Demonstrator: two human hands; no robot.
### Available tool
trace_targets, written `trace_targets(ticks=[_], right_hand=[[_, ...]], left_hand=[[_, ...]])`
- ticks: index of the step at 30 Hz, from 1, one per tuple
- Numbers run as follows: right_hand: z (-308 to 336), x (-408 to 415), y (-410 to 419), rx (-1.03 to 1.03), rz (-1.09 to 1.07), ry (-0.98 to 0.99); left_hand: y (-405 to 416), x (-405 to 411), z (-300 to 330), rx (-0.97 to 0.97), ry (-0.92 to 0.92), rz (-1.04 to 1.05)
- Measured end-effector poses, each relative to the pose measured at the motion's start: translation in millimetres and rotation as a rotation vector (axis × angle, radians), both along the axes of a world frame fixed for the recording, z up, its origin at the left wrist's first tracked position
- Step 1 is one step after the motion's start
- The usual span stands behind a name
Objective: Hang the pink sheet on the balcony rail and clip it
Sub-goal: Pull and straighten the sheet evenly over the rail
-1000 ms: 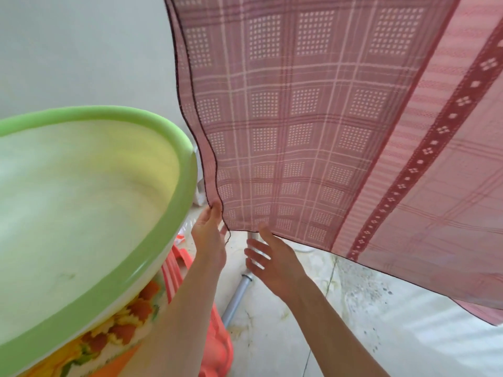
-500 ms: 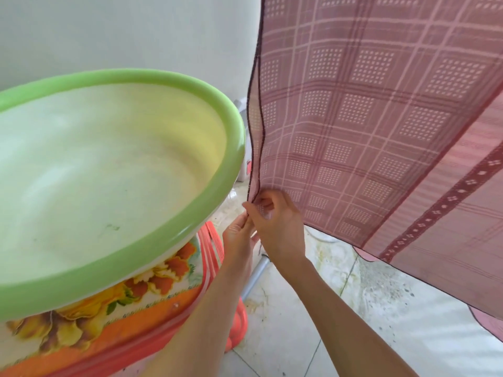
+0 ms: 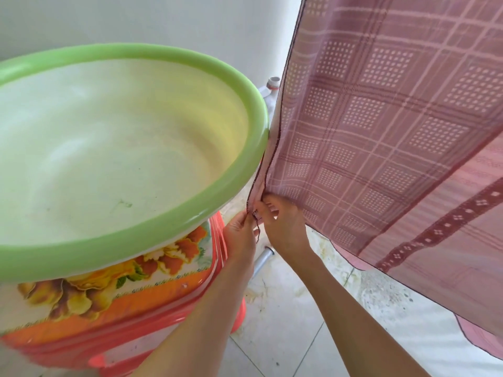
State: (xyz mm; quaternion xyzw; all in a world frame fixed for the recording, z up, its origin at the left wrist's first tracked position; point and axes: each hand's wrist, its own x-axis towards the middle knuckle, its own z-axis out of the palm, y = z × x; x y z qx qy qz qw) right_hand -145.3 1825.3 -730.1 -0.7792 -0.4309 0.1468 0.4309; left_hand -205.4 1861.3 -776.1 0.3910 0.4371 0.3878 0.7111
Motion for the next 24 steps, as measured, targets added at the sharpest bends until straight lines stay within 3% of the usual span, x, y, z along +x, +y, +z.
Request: trace_targets(ticks=[7,14,20,24], right_hand=[[13,7,9,0.057,-0.008,0.111],[13,9,7,0.084,-0.071,0.269],[21,14,-10,0.079,-0.065,0.501],[19,17,-35,0.082,-0.116,0.581]], left_hand=[[-3,-1,-5,0.097,0.077,-0.023],[-5,-3,11,0.125,-0.067,-0.163],[-2,5,14,0.142,-0.046,-0.108],[-1,10,13,0.031,-0.047,-0.01]])
